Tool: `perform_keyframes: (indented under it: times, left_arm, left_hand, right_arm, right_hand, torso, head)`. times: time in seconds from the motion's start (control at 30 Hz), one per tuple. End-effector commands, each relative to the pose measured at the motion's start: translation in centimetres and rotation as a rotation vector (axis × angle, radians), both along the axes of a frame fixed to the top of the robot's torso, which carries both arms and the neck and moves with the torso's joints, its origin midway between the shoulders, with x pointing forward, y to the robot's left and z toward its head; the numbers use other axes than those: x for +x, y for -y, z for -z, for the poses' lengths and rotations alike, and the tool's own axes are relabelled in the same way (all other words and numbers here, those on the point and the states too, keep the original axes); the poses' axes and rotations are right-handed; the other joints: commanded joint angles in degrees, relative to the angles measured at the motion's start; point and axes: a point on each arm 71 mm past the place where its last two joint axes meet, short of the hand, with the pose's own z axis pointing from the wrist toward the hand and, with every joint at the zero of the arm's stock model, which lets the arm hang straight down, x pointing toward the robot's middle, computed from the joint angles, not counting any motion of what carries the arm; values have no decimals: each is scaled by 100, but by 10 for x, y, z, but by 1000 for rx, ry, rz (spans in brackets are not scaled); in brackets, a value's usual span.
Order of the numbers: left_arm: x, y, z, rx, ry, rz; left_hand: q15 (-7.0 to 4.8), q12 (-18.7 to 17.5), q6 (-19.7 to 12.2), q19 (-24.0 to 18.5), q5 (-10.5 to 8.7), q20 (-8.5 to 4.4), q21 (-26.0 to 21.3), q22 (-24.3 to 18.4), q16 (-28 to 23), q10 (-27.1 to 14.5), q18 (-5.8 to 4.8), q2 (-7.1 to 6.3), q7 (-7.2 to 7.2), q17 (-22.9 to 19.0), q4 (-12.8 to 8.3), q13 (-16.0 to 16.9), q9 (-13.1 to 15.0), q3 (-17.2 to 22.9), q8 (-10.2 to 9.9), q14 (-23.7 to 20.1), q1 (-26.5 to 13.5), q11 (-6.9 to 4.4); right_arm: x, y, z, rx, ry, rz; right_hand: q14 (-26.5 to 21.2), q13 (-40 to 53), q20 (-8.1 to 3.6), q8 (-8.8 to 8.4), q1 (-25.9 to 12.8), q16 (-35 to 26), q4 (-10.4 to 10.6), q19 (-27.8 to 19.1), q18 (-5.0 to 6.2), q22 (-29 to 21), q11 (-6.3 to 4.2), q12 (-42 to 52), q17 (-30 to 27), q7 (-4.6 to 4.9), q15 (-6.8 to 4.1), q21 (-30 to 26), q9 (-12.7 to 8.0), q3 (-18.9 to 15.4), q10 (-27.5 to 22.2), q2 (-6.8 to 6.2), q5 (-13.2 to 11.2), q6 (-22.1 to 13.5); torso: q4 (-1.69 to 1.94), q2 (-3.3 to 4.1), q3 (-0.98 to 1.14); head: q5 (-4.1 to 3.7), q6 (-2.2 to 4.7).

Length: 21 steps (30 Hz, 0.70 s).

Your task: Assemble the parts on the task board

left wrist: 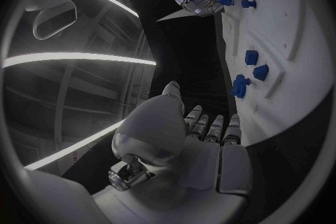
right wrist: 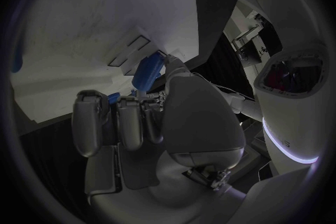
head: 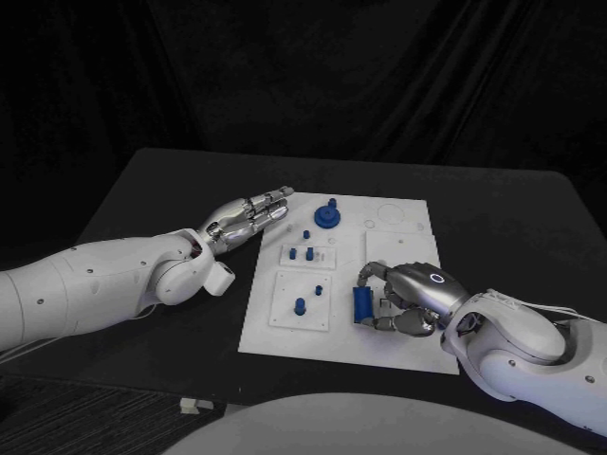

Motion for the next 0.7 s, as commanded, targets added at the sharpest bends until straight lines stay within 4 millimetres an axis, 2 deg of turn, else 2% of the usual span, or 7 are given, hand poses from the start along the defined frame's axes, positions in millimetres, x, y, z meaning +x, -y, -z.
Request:
perform_keyframes:
  times: [0.03,0.13,0.17,0.27,0.43,0.7]
  left_arm:
    - [-1,2,0,-17,-3,11]
    - [-1,2,0,-17,-6,13]
    - [-1,2,0,-17,-7,14]
    - [-1,2,1,-17,-9,15]
    - [-1,2,1,-16,-10,15]
    - [-2,1,1,-15,-11,13]
  left_hand:
    - [32,-19,48,5,34,48,-18,-6,-21,12,44,0,6,-8,-9,-5,5,25,39,-2,31,39]
    - [38,-19,54,8,36,53,-15,-2,-21,12,44,4,16,-8,-9,-5,5,28,40,-2,31,48]
    - [38,-19,54,8,36,53,-15,-2,-21,12,44,4,16,-8,-9,-5,5,28,40,-2,31,48]
    - [38,-19,54,8,36,53,-15,-2,-21,12,44,4,16,-8,-9,-5,5,28,40,-2,31,48]
    - [46,-19,57,8,36,59,-15,0,-21,12,43,7,23,-8,-8,-5,5,30,41,-2,31,55]
    - [56,-19,62,9,34,69,-14,1,-21,12,42,13,33,-8,-5,-5,5,31,41,-2,28,70]
  right_arm:
    - [0,0,-1,15,20,9]
    - [0,0,-1,16,22,8]
    - [0,0,-1,17,23,7]
    - [0,1,-2,23,27,7]
    - [-1,1,-3,37,38,8]
    - [-3,3,-7,58,52,10]
  right_hand:
    - [469,1505,-15,22,62,-12,-71,261,38,1276,-48,15,974,-5,-31,-13,-26,12,596,59,249,47]
    - [468,1505,-16,22,65,-14,-101,260,38,1275,-45,15,970,0,-31,-16,-68,47,596,51,573,55]
    - [468,1505,-16,22,65,-14,-101,260,38,1275,-45,15,970,0,-31,-16,-68,47,596,51,573,55]
    - [471,1505,-18,23,26,-11,-89,276,31,1285,-49,15,976,-3,-35,12,-102,78,596,39,843,86]
    - [482,1505,-23,15,-55,2,-38,310,15,1306,-53,15,1003,-5,-41,73,-157,116,596,23,1053,213]
    - [509,1505,-44,-160,-383,36,175,373,-14,1345,-77,15,1076,-31,-63,185,-359,209,596,16,1415,587]
  torso:
    - [2,0,3]
    - [0,-1,1]
    - [-1,-1,1]
    - [-3,0,1]
    - [-8,1,2]
    - [4,3,2]
  head:
    - [1,-1]
    - [4,-1]
    - [5,-1]
    - [9,-1]
    - [16,-1]
    - [11,-1]
